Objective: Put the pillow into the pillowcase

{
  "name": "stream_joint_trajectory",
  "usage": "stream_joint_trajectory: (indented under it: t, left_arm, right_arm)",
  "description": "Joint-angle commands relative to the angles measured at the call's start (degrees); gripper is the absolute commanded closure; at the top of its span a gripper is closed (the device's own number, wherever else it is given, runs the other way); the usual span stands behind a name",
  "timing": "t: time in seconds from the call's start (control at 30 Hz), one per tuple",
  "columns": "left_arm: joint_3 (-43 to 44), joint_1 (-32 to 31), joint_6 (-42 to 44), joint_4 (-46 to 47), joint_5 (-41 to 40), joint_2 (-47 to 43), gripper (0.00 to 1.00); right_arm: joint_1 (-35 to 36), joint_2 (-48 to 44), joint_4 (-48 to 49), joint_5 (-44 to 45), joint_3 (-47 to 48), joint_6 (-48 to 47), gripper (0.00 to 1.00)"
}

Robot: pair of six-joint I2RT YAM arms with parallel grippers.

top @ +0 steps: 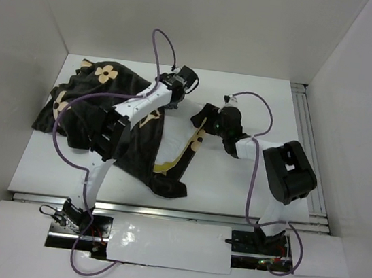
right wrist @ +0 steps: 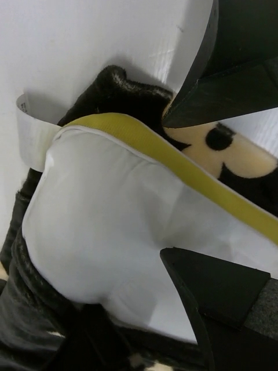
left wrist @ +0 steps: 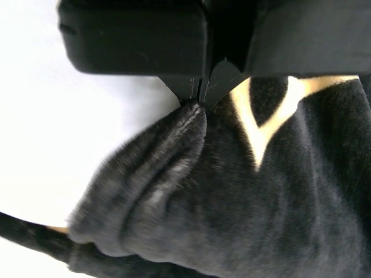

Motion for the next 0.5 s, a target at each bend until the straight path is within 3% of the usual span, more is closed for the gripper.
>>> stream_joint_trajectory:
  t: [0.0, 0.07, 0.13, 0.17, 0.2, 0.33, 0.47]
  left_arm:
    - [1.57, -2.6, 2.37, 2.1, -0.86, -2.11, 1.0]
    - [2.1, -3.13, 2.37, 2.1, -0.87, -2.11, 1.0]
    - [2.1, -3.13, 1.75, 2.1, -0.87, -2.64, 1.0]
    - [2.1, -3.13, 1.75, 2.1, -0.09, -3.24, 1.0]
    - [2.1, -3.13, 1.75, 2.1, 0.79, -3.77, 1.0]
    - [5.26, -5.58, 3.68, 2.1, 2.65, -7.1, 1.0]
    - [5.27, -8.4, 6.41, 3.42, 4.84, -11.33, 1.0]
  right_arm:
    - [-0.32, 4.23, 4.5, -2.65, 3.77, 4.98, 0.09]
    - [-0.32, 6.87, 4.49, -3.19, 5.17, 5.59, 0.1]
    - [-0.32, 9.06, 7.1, -4.67, 5.88, 5.6, 0.21]
    - [-0.32, 9.77, 8.08, -6.08, 6.49, 5.07, 0.32]
    - [-0.32, 10.47, 8.7, -9.32, 7.11, 5.07, 0.62]
    - [0.91, 9.7, 16.05, -16.72, 8.35, 1.92, 1.0]
    - [5.2, 1.01, 19.52, -11.03, 1.6, -5.09, 1.0]
